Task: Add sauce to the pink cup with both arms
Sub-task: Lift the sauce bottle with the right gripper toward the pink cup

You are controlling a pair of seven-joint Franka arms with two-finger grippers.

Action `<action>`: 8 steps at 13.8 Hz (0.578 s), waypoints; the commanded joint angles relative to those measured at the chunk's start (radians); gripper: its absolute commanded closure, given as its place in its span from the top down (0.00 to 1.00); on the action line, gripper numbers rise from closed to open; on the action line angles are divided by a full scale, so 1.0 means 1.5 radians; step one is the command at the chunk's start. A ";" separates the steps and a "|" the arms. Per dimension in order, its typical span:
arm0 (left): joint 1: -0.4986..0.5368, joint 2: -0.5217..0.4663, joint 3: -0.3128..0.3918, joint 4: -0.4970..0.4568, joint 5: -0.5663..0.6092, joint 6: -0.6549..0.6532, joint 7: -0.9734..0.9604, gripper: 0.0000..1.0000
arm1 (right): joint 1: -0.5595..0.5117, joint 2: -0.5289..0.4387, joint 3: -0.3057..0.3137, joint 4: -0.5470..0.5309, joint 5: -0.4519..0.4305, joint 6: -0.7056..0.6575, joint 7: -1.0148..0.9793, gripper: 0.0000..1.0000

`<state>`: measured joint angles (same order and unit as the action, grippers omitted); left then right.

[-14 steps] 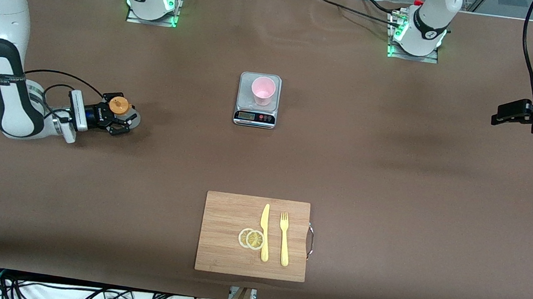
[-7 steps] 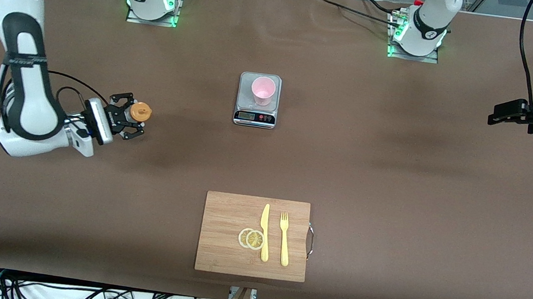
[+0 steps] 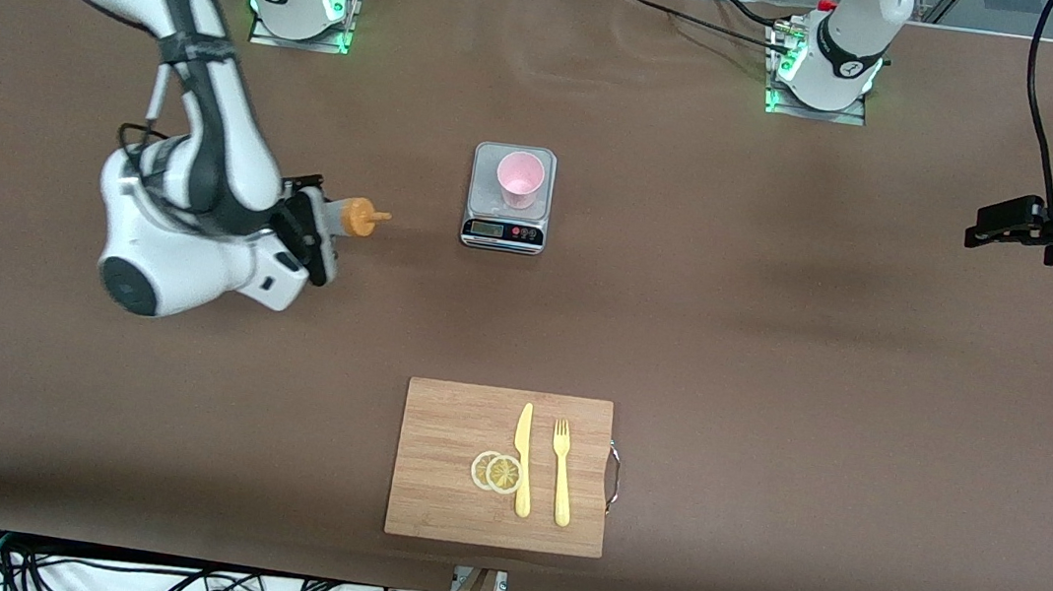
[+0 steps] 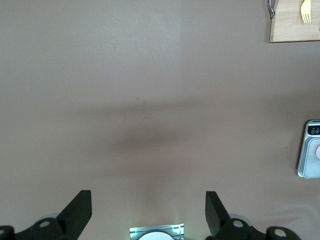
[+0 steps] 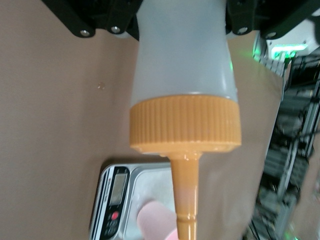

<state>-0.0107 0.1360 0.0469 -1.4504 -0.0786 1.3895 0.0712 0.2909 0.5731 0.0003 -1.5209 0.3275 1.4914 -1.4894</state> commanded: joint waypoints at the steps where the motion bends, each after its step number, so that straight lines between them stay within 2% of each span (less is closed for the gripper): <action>1: 0.003 0.014 -0.002 0.020 0.013 -0.005 0.014 1.00 | 0.026 -0.018 0.055 -0.001 -0.097 -0.002 0.105 0.00; 3: 0.003 0.014 -0.002 0.020 0.013 -0.005 0.014 1.00 | 0.040 -0.022 0.104 0.002 -0.169 -0.006 0.184 0.00; 6: 0.003 0.014 -0.003 0.020 0.009 -0.005 0.014 1.00 | 0.062 -0.022 0.162 0.004 -0.247 -0.013 0.290 0.00; 8: 0.004 0.014 -0.002 0.020 0.007 -0.005 0.014 1.00 | 0.071 -0.021 0.183 0.004 -0.266 -0.013 0.337 0.00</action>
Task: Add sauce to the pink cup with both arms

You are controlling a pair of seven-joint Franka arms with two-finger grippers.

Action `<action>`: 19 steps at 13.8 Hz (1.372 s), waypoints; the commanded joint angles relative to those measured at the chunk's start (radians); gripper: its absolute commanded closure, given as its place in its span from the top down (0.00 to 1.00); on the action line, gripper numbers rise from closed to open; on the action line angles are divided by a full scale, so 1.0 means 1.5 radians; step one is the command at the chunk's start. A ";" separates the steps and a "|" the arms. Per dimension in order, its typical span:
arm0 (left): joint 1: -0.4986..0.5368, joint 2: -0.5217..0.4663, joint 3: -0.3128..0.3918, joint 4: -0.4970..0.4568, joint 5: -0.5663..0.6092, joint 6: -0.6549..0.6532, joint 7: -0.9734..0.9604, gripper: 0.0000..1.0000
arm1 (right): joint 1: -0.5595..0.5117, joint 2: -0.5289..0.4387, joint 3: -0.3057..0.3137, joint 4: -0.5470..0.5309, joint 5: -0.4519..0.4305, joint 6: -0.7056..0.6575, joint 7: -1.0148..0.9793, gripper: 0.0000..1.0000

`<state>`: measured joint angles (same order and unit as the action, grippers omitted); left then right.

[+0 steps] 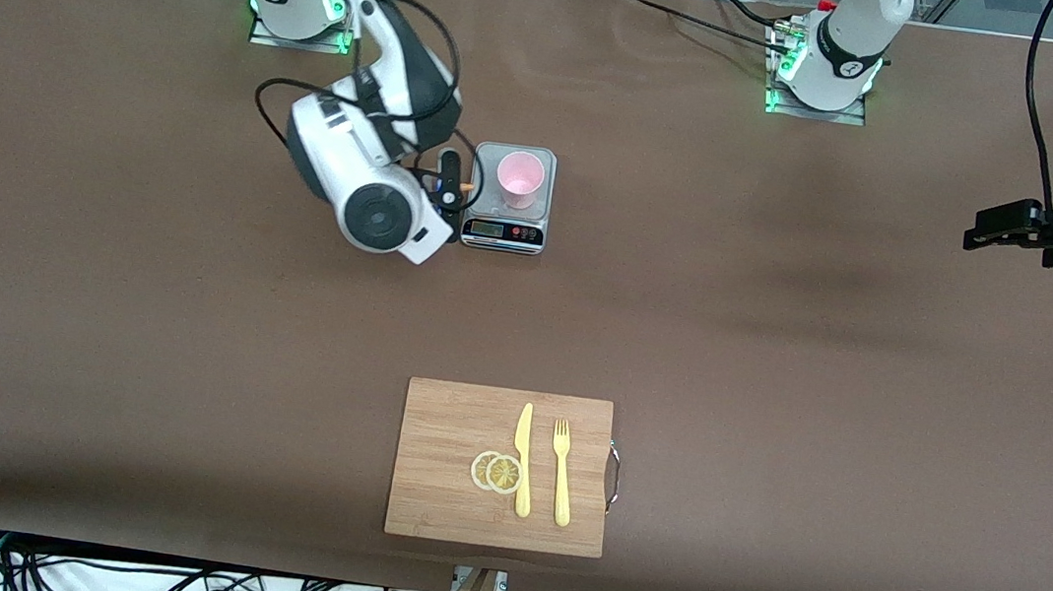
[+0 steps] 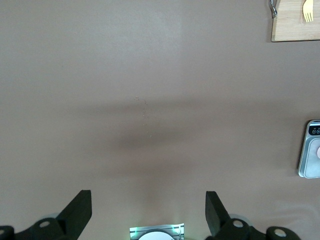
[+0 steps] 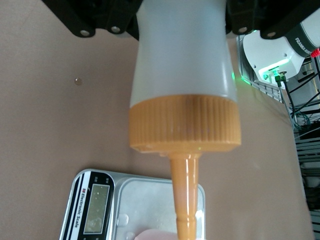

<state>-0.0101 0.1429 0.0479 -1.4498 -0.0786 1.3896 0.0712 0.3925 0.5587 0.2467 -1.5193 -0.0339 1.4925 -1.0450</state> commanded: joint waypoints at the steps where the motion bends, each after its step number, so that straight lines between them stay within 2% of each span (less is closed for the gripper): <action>1: 0.003 0.009 -0.002 0.020 0.007 -0.005 0.014 1.00 | 0.015 -0.010 0.022 0.002 -0.041 -0.013 0.063 0.00; 8: 0.003 0.009 -0.003 0.020 0.007 -0.005 0.014 1.00 | 0.095 0.008 0.027 0.000 -0.123 -0.015 0.172 0.00; 19: 0.003 0.009 -0.003 0.020 0.006 -0.005 0.013 1.00 | 0.138 0.016 0.045 0.001 -0.199 -0.050 0.217 0.00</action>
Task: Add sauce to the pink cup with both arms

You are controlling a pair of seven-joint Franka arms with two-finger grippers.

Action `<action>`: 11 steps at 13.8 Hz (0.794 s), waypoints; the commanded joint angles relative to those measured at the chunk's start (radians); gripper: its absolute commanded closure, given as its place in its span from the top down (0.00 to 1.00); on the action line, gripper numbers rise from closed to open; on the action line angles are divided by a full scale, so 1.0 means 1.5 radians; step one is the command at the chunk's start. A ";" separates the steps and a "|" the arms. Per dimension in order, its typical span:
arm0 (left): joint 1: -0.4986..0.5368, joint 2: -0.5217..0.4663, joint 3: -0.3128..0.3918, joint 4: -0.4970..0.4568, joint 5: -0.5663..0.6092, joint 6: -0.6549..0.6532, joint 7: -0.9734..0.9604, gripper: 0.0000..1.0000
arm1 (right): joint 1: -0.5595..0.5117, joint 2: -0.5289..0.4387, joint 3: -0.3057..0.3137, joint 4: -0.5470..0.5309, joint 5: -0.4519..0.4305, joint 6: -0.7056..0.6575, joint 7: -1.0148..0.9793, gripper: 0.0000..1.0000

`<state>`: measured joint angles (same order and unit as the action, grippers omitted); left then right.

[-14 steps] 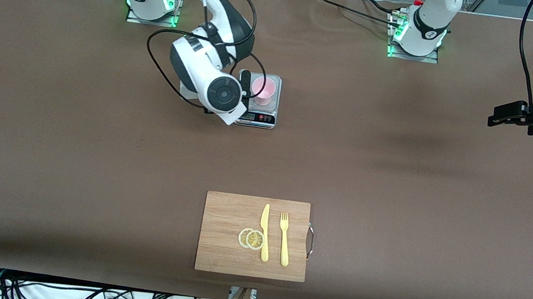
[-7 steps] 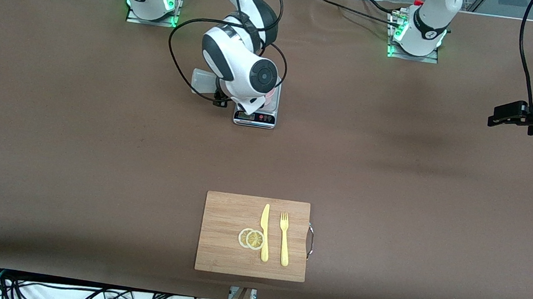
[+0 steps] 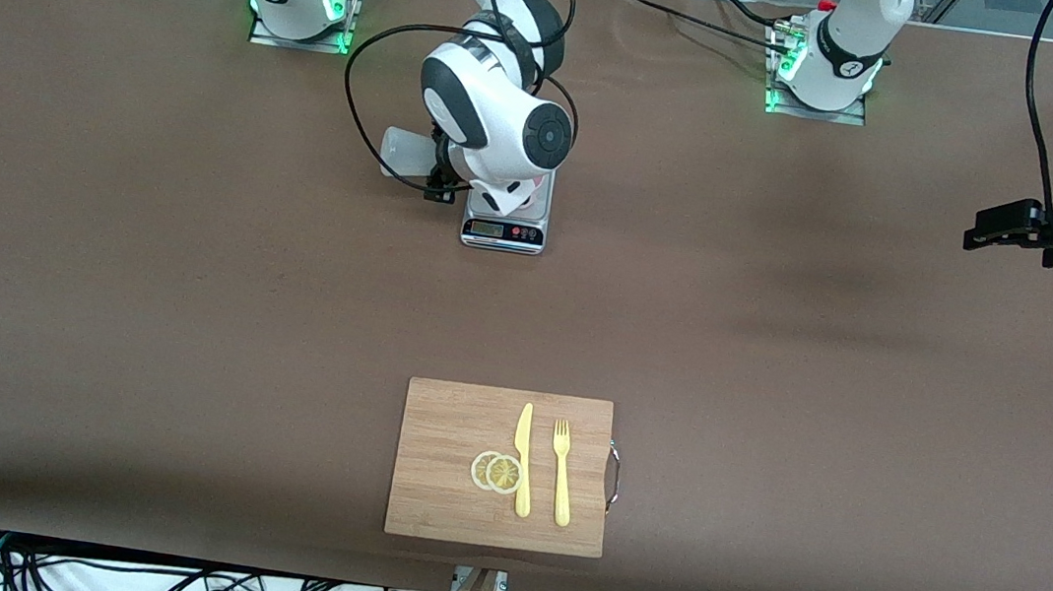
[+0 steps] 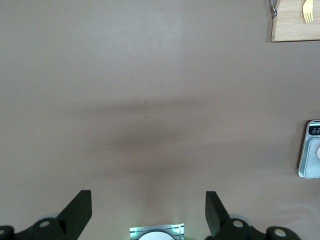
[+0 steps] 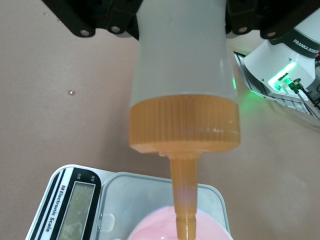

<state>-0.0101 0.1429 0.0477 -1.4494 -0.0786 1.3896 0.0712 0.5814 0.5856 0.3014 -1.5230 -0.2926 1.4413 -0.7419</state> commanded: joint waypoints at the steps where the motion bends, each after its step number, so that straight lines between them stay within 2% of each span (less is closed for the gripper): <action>1: 0.002 0.009 -0.003 0.019 0.006 -0.005 0.013 1.00 | 0.014 -0.001 0.009 0.004 -0.029 -0.016 0.029 0.00; 5: 0.002 0.009 -0.003 0.019 0.006 -0.005 0.012 1.00 | -0.003 -0.003 0.008 0.004 -0.019 -0.012 0.017 0.00; 11: 0.002 0.009 -0.002 0.019 0.006 -0.005 0.011 1.00 | -0.145 -0.011 -0.004 0.005 0.160 0.050 -0.175 0.00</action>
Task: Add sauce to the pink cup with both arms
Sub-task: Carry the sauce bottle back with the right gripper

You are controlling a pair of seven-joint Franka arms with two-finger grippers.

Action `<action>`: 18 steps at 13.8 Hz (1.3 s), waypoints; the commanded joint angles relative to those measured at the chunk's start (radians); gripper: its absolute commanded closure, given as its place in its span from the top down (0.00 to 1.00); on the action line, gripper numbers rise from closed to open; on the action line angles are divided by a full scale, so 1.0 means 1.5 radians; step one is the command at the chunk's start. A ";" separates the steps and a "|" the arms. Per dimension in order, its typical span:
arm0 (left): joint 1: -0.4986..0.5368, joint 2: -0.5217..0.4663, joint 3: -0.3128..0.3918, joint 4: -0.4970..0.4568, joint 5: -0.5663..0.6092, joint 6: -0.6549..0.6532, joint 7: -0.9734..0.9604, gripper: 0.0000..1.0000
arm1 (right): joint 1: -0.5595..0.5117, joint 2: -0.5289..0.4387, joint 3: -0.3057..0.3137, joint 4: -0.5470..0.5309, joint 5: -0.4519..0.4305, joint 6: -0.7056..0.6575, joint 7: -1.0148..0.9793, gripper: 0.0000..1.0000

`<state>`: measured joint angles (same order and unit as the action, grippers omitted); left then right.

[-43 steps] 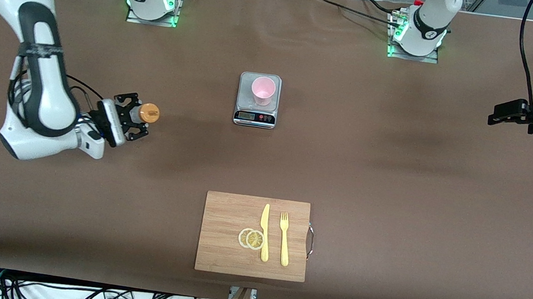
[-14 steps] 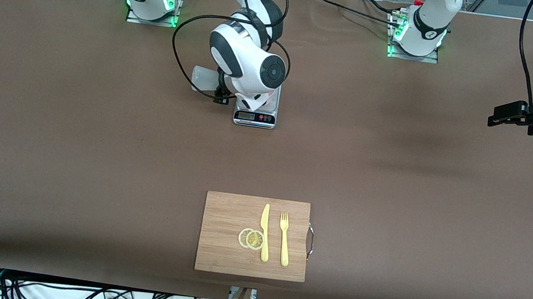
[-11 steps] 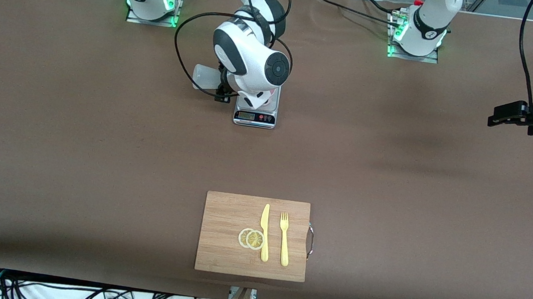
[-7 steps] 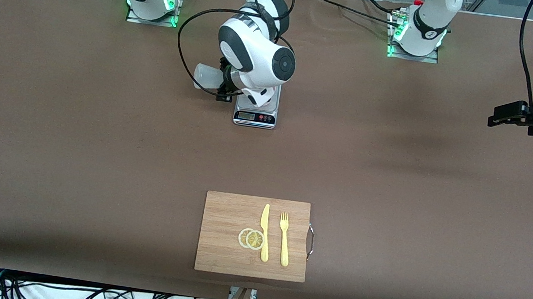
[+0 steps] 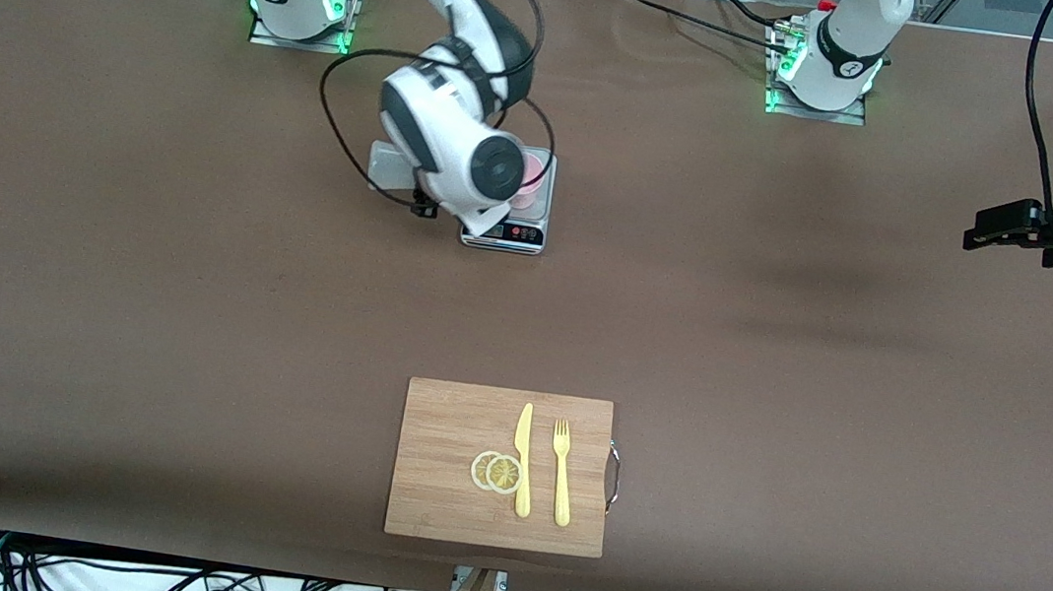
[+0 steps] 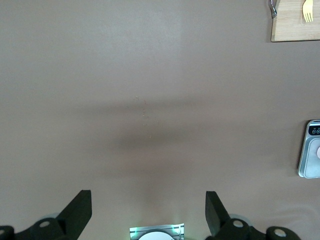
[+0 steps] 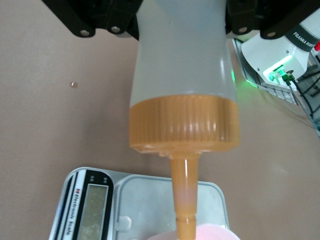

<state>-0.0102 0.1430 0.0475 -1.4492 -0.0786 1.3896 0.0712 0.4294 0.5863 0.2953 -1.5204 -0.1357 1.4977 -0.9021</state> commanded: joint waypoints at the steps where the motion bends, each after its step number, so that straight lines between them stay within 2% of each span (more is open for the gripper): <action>1: 0.002 0.009 -0.003 0.019 0.006 -0.005 0.010 1.00 | -0.064 -0.013 -0.017 0.002 0.092 0.031 -0.120 0.00; 6: 0.002 0.009 -0.003 0.019 0.006 -0.005 0.010 1.00 | -0.186 -0.022 -0.096 -0.004 0.331 0.052 -0.384 0.00; 10: 0.001 0.009 -0.003 0.019 0.006 -0.005 0.008 1.00 | -0.227 -0.009 -0.233 -0.079 0.579 0.017 -0.667 0.00; 12: 0.001 0.009 -0.003 0.019 0.006 -0.005 0.008 1.00 | -0.249 0.018 -0.286 -0.132 0.675 -0.023 -0.811 0.00; 15: 0.001 0.009 -0.003 0.019 0.006 -0.005 0.008 1.00 | -0.282 0.094 -0.343 -0.155 0.770 -0.125 -0.977 0.00; 18: 0.001 0.009 -0.003 0.019 0.006 -0.005 0.009 1.00 | -0.309 0.126 -0.360 -0.154 0.780 -0.162 -1.054 0.00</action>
<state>-0.0106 0.1434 0.0470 -1.4488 -0.0786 1.3896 0.0712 -0.0186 0.7711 -0.2396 -1.7550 1.0034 1.3050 -2.4347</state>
